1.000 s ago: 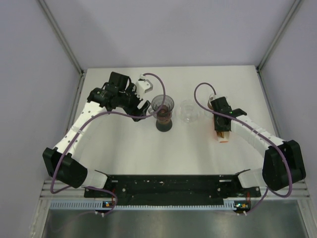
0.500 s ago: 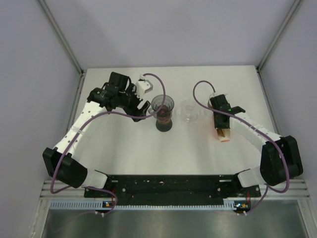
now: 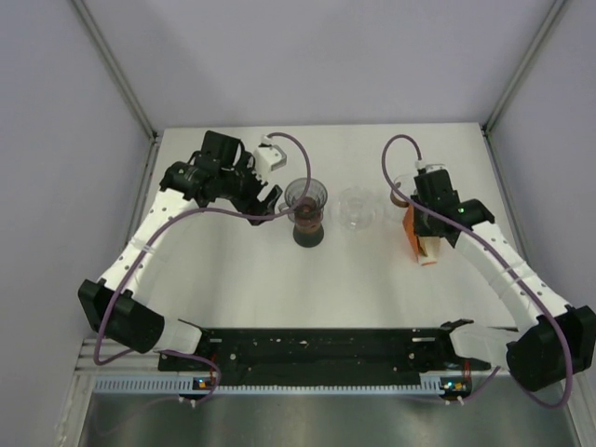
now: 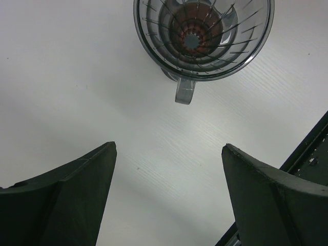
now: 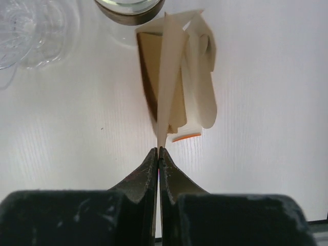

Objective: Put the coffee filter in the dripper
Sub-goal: Pick up the coffee filter from the coffee filter holder.

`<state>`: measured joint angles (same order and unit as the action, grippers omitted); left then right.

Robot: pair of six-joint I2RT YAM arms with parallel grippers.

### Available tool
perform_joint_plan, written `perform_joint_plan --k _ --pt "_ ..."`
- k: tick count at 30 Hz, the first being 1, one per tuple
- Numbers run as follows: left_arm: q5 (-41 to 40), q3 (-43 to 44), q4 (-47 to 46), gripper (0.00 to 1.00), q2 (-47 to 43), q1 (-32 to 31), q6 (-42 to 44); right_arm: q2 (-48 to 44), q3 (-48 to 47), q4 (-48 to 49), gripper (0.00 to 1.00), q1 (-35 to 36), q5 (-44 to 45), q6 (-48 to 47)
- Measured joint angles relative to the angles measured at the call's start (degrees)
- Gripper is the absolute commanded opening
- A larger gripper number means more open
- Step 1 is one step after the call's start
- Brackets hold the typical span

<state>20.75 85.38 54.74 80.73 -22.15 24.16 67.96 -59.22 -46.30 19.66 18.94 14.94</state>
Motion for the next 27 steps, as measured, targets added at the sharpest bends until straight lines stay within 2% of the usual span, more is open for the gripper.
perform_joint_plan --k 7,15,18,22,27 --pt "1.0 1.3 0.3 0.89 0.0 0.0 0.0 -1.3 -4.3 -4.1 0.00 -0.1 -8.9 -2.5" --pt "2.8 7.3 2.6 0.90 0.0 0.0 -2.1 -7.8 -15.6 -3.1 0.00 0.2 -22.6 -12.8" --pt "3.9 11.1 3.3 0.92 0.0 0.0 -4.5 -12.5 -16.9 1.1 0.00 2.7 -26.1 -18.1" --pt "4.2 16.2 3.6 0.96 0.0 0.3 -8.9 -16.6 -15.3 8.7 0.00 9.3 -28.1 -27.3" --pt "6.3 22.1 3.6 0.99 0.0 2.2 -16.8 -21.1 -6.4 21.7 0.00 15.3 -28.3 -45.5"
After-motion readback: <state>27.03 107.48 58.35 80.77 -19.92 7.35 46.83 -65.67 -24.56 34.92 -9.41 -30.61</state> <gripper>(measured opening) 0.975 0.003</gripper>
